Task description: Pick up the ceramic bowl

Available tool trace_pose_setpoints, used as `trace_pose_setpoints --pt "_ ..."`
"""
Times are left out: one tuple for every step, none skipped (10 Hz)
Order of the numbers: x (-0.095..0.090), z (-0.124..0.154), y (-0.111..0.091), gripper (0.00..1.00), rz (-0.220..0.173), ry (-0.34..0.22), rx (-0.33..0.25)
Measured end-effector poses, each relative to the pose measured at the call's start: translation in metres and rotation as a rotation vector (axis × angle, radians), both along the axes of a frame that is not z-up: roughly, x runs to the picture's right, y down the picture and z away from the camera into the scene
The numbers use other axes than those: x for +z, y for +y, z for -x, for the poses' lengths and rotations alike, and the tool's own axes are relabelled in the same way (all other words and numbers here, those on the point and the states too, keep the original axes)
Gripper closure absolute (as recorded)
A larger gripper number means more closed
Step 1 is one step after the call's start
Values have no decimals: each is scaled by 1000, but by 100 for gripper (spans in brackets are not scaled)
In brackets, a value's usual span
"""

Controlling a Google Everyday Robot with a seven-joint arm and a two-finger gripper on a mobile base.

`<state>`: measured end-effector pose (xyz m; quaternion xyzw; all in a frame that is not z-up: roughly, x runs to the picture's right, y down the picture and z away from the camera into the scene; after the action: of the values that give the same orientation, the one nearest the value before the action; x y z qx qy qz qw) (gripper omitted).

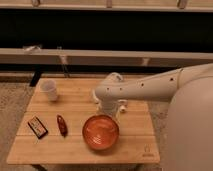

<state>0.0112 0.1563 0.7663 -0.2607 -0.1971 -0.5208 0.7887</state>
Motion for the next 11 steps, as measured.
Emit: trace_pose_setpoints --pt "0 0 0 20 0 0 0" --pt "0 0 0 20 0 0 0" --pt "0 0 0 20 0 0 0" --pt "0 0 0 20 0 0 0" --pt "0 0 -1 20 -1 -2 0" --pt "1 1 -1 20 0 -7 0" --pt "6 1 -3 20 12 -28 8" --pt "19 -7 -3 20 35 -50 21" --pt "31 -17 3 20 57 -71 38" --pt "37 -24 8 20 68 -83 55" --pt "42 -31 14 20 83 -96 75"
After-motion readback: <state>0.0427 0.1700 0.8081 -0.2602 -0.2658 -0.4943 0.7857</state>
